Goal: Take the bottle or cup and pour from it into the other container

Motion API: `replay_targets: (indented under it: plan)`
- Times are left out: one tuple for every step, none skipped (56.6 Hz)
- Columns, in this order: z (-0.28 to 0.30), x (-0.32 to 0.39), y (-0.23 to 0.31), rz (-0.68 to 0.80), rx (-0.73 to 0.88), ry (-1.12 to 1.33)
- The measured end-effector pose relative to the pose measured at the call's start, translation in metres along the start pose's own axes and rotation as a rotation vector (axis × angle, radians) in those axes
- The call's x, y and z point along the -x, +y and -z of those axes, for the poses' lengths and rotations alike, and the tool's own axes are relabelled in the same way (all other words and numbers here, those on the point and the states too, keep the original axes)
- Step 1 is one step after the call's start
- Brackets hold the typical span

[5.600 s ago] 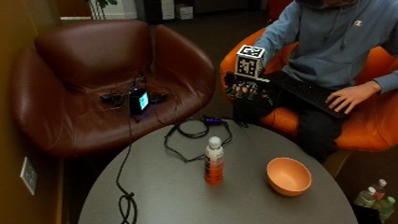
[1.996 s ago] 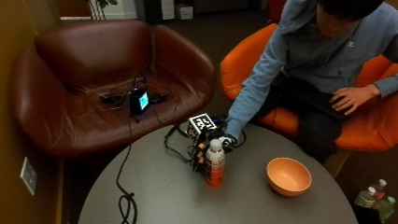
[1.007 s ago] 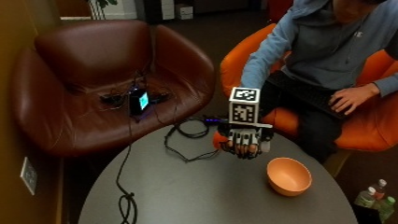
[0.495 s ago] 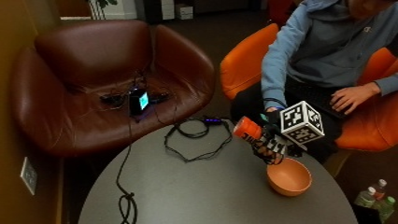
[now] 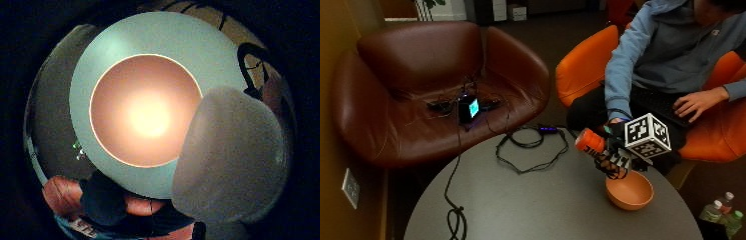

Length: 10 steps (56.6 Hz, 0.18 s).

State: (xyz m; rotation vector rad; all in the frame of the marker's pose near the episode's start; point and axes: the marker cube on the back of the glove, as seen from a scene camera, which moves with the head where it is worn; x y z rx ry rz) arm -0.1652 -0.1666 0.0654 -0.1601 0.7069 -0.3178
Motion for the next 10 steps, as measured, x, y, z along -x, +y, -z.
replay_targets:
  plan:
    - [0.0,0.0,0.0004,0.001,0.0,-0.001]
    - [0.0001,-0.0002,0.0007,0.001,0.0,-0.003]
    - [0.0002,-0.0004,0.0012,0.003,0.001,-0.004]
    - [0.0002,-0.0006,0.0017,0.004,0.001,-0.006]
    - [0.0002,-0.0006,0.0022,0.005,0.002,-0.009]
    - [0.0002,-0.0007,0.0026,0.006,0.003,-0.011]
    - [0.0003,-0.0009,0.0029,0.006,0.003,-0.013]
    - [0.0005,-0.0012,0.003,0.005,0.003,-0.015]
    - [0.0006,-0.0015,0.003,0.003,0.002,-0.016]
    - [0.0008,-0.0017,0.0029,0.002,0.002,-0.017]
